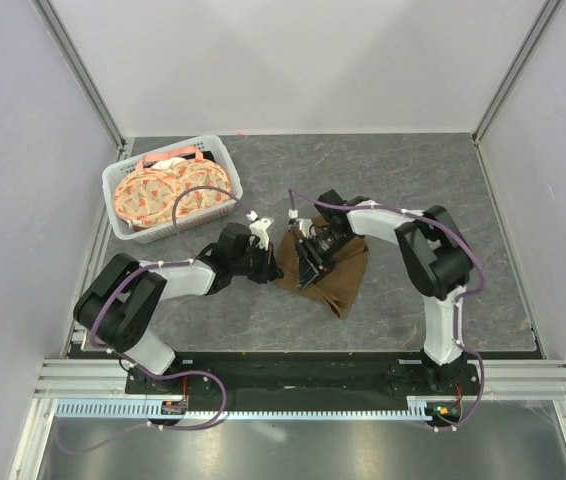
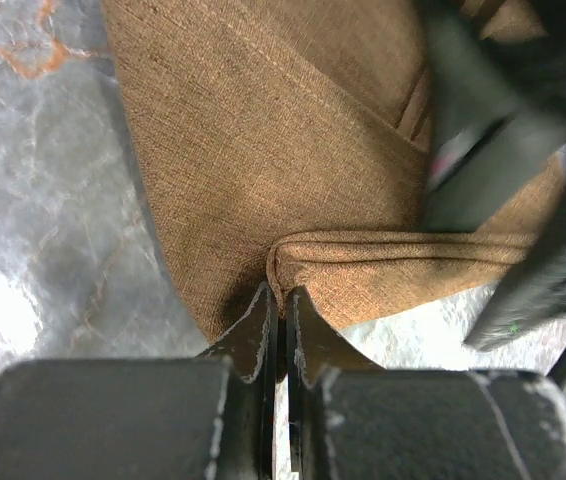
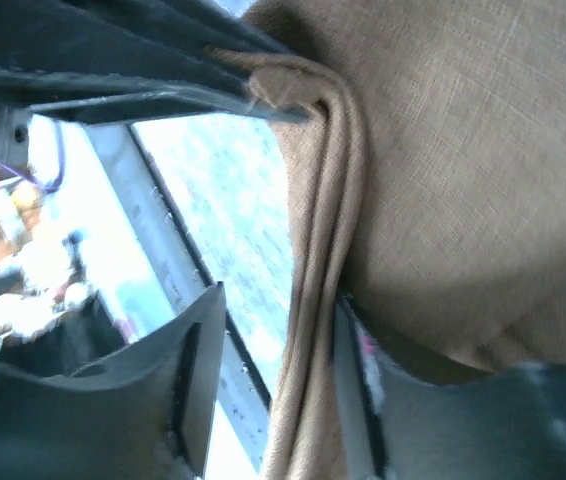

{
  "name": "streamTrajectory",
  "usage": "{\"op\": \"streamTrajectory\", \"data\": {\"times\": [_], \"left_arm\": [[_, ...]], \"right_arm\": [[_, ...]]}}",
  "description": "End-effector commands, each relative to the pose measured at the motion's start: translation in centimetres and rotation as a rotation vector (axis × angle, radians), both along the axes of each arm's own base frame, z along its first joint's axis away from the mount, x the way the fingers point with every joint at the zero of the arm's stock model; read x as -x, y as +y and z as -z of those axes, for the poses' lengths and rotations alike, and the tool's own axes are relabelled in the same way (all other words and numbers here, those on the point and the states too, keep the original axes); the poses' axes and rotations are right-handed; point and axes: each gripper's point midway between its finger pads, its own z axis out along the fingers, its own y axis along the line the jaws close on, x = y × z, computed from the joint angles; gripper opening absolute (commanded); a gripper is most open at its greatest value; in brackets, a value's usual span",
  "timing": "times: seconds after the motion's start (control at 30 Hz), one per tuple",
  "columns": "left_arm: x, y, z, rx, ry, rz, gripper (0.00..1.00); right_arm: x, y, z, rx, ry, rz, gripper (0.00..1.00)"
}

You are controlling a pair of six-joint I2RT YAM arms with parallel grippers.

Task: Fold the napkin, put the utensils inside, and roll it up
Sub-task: Roll the napkin with the utensil

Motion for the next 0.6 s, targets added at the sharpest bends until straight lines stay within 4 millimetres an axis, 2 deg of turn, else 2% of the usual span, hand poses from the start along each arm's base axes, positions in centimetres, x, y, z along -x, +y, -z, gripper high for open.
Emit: {"op": "streamTrajectory", "data": {"times": [0.0,0.03,0.07,0.1,0.13,0.17,0.23,0.27,0.4,0.47,0.5,0.57], "left_arm": [[0.2,0.8,1.7,-0.086,0.125,-0.023,0.02],[0.5,0.7,1.9,-0.091,0.162,-0.016,0.02],[0.5,0.7,1.9,-0.089,0.181,-0.019,0.02],[0.6,0.8,2.1,-0.093,0.196,-0.020,0.02],[0.5,0.5,2.0,-0.089,0.213,-0.013,0.02],[0.8,0.8,2.2,-0.104,0.250,-0.012,0.02],[0.5,0.6,1.8,-0.103,0.276,-0.006,0.02],[0.9,0.8,2.3,-0.118,0.314,-0.007,0.02],[0.9,0.9,2.4,-0.122,0.368,-0.005,0.02],[0.6,0.9,2.2,-0.121,0.380,-0.009,0.02],[0.7,0.9,2.2,-0.125,0.396,-0.008,0.02],[0.5,1.1,2.2,-0.126,0.405,-0.018,0.02]], "right_arm": [[-3.9,-2.4,-2.5,0.103,-0.231,0.211,0.60],[-4.3,-2.9,-4.2,0.100,-0.302,0.243,0.62],[-3.9,-4.0,-3.5,0.153,-0.317,0.282,0.63],[-4.1,-4.4,-4.1,0.154,-0.359,0.307,0.65],[-4.1,-4.9,-5.7,0.145,-0.419,0.335,0.71],[-3.6,-6.1,-5.0,0.206,-0.448,0.353,0.73],[-2.8,-6.6,-6.2,0.238,-0.541,0.353,0.77],[-2.0,-7.3,-5.7,0.278,-0.554,0.344,0.78],[-1.0,-8.5,-5.6,0.419,-0.686,0.333,0.81],[-0.4,-8.8,-5.4,0.472,-0.700,0.311,0.81],[0.3,-8.3,-5.2,0.484,-0.713,0.279,0.82],[0.9,-8.6,-4.2,0.546,-0.716,0.240,0.82]]}}
